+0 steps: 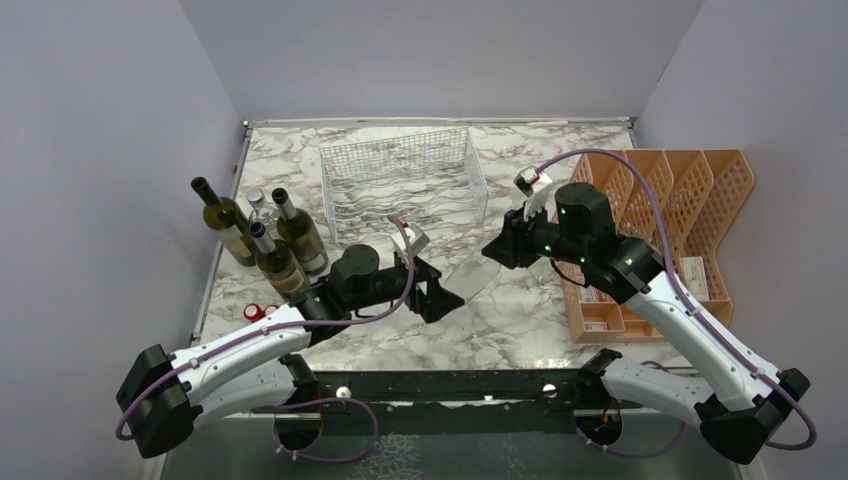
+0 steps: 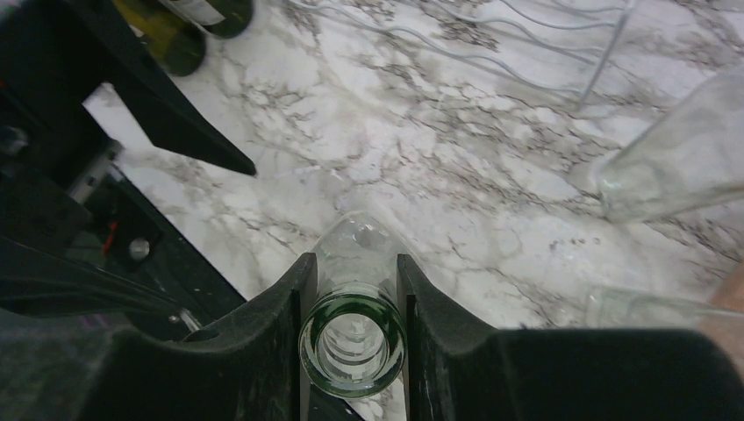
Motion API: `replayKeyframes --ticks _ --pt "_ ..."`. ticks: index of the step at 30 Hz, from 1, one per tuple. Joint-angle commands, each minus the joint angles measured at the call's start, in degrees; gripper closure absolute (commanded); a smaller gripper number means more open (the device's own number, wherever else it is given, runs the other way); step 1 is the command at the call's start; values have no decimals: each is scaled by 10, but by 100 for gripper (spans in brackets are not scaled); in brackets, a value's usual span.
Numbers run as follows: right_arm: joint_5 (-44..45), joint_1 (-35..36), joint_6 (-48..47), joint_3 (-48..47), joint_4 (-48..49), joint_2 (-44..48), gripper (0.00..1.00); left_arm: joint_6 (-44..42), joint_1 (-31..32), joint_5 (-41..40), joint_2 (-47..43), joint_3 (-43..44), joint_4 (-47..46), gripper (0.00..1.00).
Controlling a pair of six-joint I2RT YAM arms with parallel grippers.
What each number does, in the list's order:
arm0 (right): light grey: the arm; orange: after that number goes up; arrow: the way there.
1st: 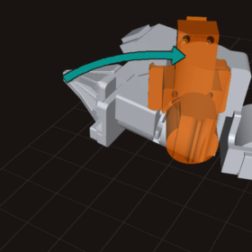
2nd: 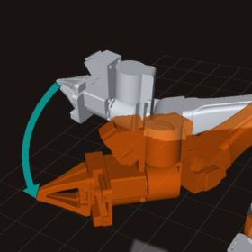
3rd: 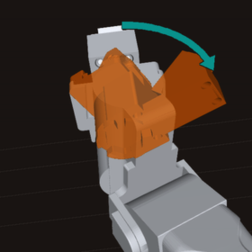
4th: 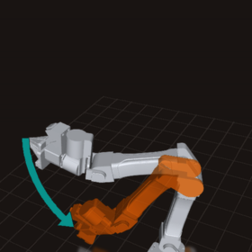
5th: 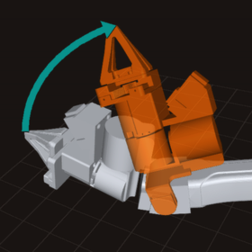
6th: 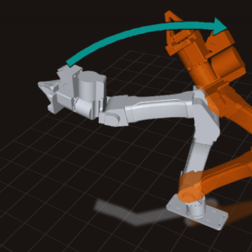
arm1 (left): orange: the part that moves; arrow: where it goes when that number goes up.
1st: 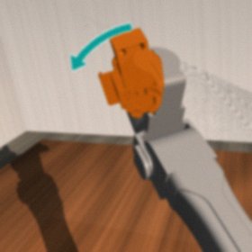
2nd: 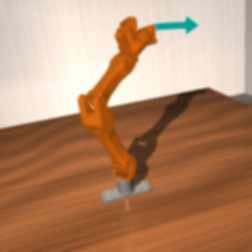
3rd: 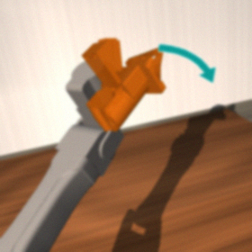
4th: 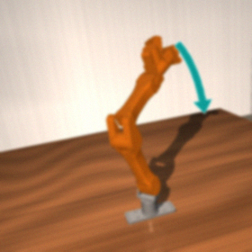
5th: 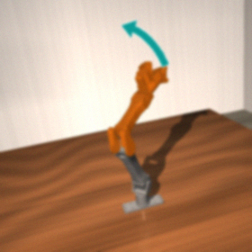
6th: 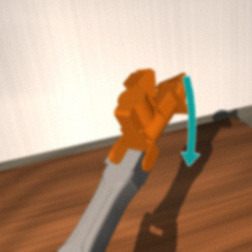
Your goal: Put the wine bottle on the wine rack
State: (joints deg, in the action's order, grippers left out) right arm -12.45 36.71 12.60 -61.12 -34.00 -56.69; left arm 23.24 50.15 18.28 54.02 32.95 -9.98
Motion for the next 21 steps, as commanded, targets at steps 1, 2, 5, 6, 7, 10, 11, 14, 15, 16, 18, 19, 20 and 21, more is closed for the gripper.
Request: replayKeyframes --ticks 1,2,5,6,7,10,11,14,15,16,18,19,20,21 --pt "-98 4 35 3 93 23 99 -39 35 -56 2 -21 -52 1" --pt "-107 4 36 2 95 24 99 -48 39 -65 3 -24 -53 1" --pt "-129 4 39 1 93 31 99 -72 45 -73 7 -28 -54 1" --pt "-136 4 40 1 92 33 99 -78 46 -74 7 -29 -55 1" --pt "-143 4 40 -1 91 36 99 -83 47 -73 7 -30 -55 1" --pt "-165 3 40 -4 86 43 99 -104 49 -76 7 -35 -58 1" --pt "-175 4 40 -5 86 45 99 -113 50 -81 7 -36 -59 1" --pt "-195 4 42 -11 81 47 99 -141 51 -93 4 -35 -58 4" --pt "-200 4 42 -14 78 47 99 -149 51 -94 3 -34 -58 9" --pt "-202 3 42 -16 75 46 99 -160 50 -90 1 -32 -57 16" --pt "-203 4 42 -21 69 46 99 -178 51 -78 -3 -31 -55 25" --pt "-203 3 42 -22 67 47 99 -184 51 -70 -6 -30 -55 27" --pt "-203 4 44 -24 67 48 99 -192 51 -57 -7 -30 -54 28" --pt "-203 4 46 -24 67 49 99 -203 51 -43 -8 -29 -53 29"
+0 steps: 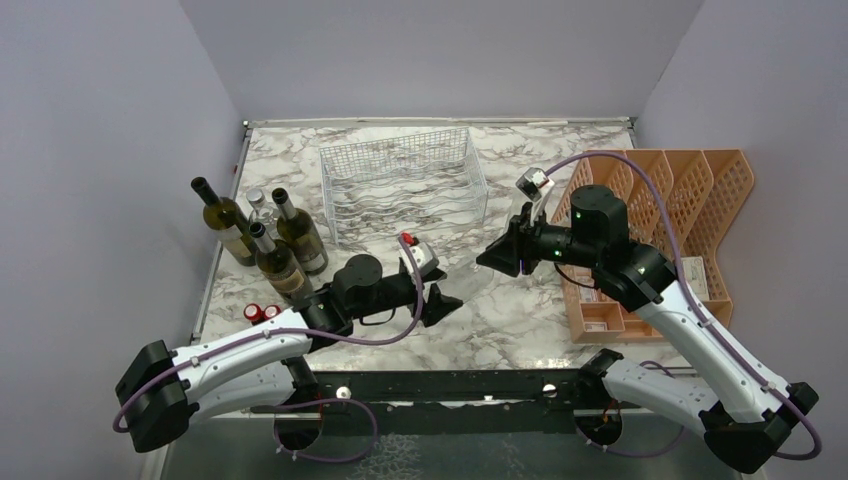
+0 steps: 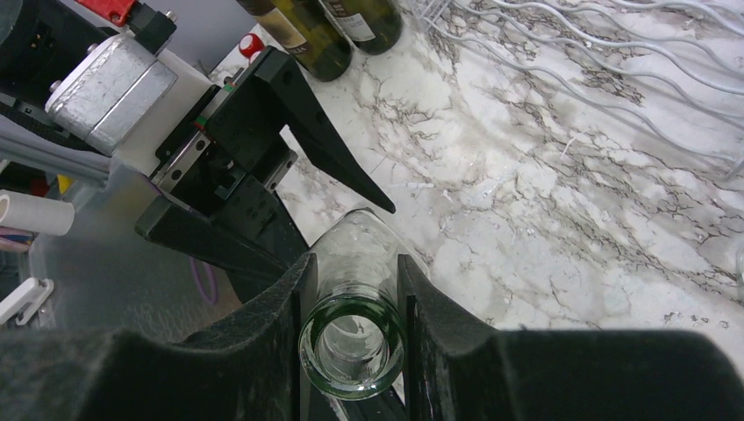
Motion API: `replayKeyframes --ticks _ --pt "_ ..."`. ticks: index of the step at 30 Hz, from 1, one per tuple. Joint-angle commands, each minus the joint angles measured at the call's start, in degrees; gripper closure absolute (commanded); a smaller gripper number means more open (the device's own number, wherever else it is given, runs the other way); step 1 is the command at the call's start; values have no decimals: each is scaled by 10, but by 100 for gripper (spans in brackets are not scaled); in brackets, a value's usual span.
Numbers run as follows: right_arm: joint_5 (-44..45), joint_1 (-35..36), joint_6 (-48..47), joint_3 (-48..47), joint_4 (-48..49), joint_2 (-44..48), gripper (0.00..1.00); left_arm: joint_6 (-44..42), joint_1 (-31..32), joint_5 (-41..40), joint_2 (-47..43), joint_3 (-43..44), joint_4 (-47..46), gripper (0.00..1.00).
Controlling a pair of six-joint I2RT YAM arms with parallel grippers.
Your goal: Put the wine bottle on the wine rack
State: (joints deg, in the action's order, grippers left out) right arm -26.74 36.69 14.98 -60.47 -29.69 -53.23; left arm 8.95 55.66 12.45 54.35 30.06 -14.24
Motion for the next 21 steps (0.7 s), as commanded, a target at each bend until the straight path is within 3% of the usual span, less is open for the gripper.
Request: replayKeyframes --ticks 1,4,9,13,15,18,19,20,21 --pt "-61 4 24 -31 26 15 99 -71 -4 22 -12 2 -8 31" --pt "-61 4 31 -34 26 17 99 -87 -4 30 -7 16 4 39" --pt "-67 4 42 -31 31 21 99 -94 -3 66 16 30 8 19" --pt "-61 4 55 -28 36 23 99 -107 -3 111 30 33 22 23" --pt "-60 3 62 -23 42 24 99 -116 -3 120 29 30 28 34" --pt "-55 4 67 -18 41 26 99 -128 -3 104 12 28 29 65" --pt "-54 4 66 -20 37 27 96 -135 -3 96 6 30 33 88" --pt "-60 4 59 -22 30 27 88 -140 -3 76 0 32 35 100" --pt "-67 4 50 -27 21 28 78 -147 -3 62 -8 35 41 100"
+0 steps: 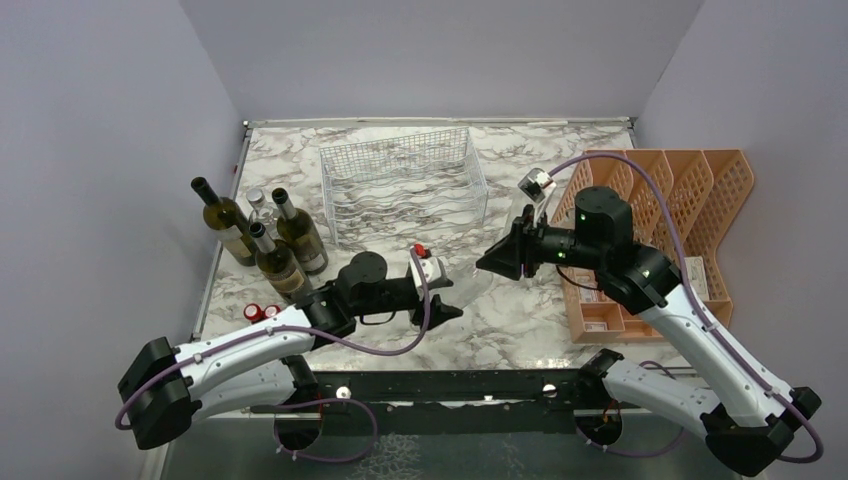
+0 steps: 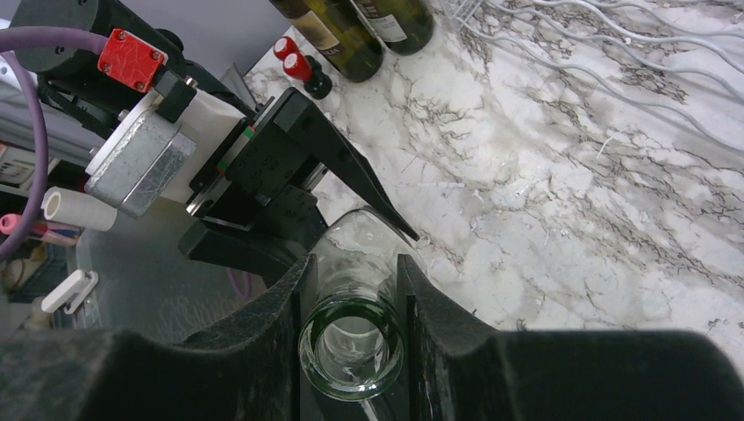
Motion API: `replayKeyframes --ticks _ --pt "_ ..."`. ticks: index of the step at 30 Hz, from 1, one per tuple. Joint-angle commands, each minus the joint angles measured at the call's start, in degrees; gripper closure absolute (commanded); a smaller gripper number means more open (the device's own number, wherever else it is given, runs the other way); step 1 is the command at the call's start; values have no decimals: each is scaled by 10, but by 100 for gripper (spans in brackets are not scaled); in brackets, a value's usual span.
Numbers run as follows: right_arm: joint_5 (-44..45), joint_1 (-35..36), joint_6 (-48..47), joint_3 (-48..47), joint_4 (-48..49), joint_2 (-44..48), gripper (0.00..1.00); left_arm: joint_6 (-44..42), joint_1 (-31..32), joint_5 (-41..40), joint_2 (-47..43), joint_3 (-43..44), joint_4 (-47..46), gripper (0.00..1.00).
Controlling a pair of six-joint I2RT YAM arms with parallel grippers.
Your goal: Put the wine bottle on the wine rack
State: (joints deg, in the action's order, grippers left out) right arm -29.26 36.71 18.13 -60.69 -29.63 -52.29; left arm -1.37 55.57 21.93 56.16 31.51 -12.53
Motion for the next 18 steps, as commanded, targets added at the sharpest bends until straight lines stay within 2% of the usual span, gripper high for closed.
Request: replayKeyframes --ticks 1,3,4,6,8,13,15,18 --pt "-42 4 10 -32 9 18 70 -58 -2 -41 -33 26 36 100" --pt "-31 4 4 -44 -15 20 48 -96 -2 -57 -43 48 80 100" --pt "-21 4 1 -47 -24 21 41 -121 -2 -63 -46 63 104 100" --pt "-4 4 2 -55 -38 22 34 -186 -2 -68 -51 87 153 100" --pt "1 4 2 -60 -46 21 30 -270 -2 -70 -59 101 192 100" --pt "-12 4 -13 -98 -92 -17 27 -503 -2 -93 -70 110 228 100" --pt "-10 4 -34 -117 -114 -41 27 -571 -2 -112 -62 107 229 100" --pt "-27 4 -69 -108 -97 -58 27 -638 -2 -140 -41 107 224 100"
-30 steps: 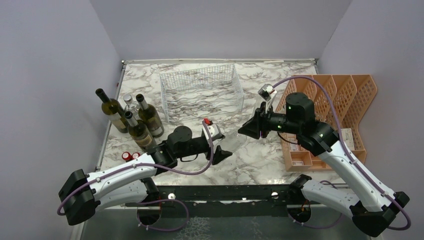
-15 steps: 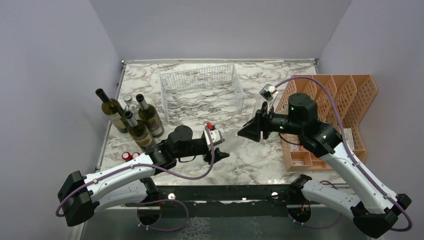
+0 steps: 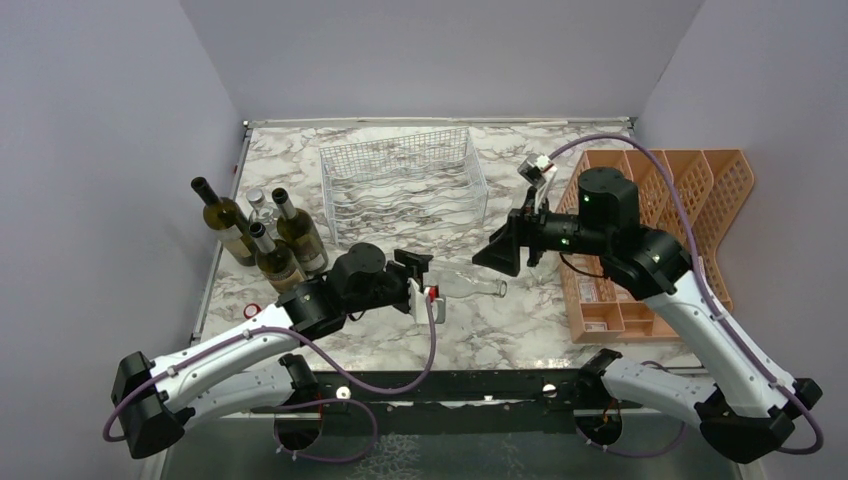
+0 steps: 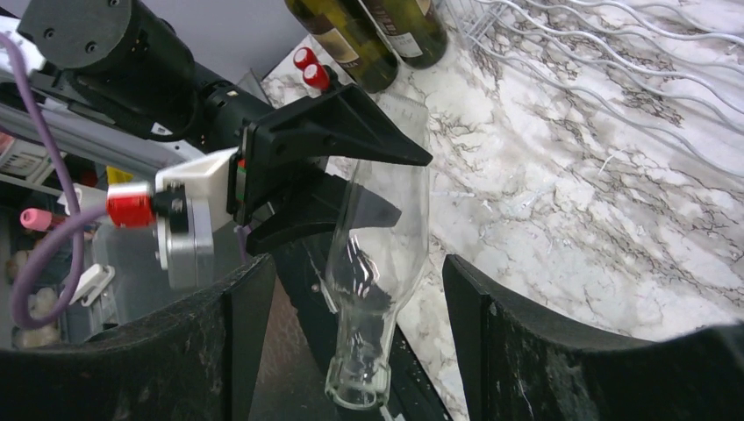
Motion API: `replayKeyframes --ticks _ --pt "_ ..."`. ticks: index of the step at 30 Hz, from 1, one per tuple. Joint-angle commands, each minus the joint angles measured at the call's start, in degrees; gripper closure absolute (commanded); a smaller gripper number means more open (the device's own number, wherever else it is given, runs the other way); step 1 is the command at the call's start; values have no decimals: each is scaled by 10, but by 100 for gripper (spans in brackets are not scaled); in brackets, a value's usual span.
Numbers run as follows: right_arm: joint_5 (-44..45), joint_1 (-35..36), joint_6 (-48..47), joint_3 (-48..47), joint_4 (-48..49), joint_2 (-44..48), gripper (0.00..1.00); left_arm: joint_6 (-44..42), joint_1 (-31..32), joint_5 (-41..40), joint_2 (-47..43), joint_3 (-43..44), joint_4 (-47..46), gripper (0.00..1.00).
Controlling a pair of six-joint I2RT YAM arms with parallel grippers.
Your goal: Put the wine bottle on the wine rack
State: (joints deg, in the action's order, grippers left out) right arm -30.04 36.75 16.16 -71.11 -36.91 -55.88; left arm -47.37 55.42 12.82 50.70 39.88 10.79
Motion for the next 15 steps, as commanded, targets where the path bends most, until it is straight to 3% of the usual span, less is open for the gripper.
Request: replayKeyframes --ticks 1,6,15 --pt "-28 3 -65 6 -17 -28 27 -192 0 -54 20 24 -13 100" --pt "-32 12 -95 30 -15 -84 26 -209 0 -52 32 31 -18 100" --pt "-77 29 -56 114 60 -86 26 -222 0 -59 10 -5 -56 100"
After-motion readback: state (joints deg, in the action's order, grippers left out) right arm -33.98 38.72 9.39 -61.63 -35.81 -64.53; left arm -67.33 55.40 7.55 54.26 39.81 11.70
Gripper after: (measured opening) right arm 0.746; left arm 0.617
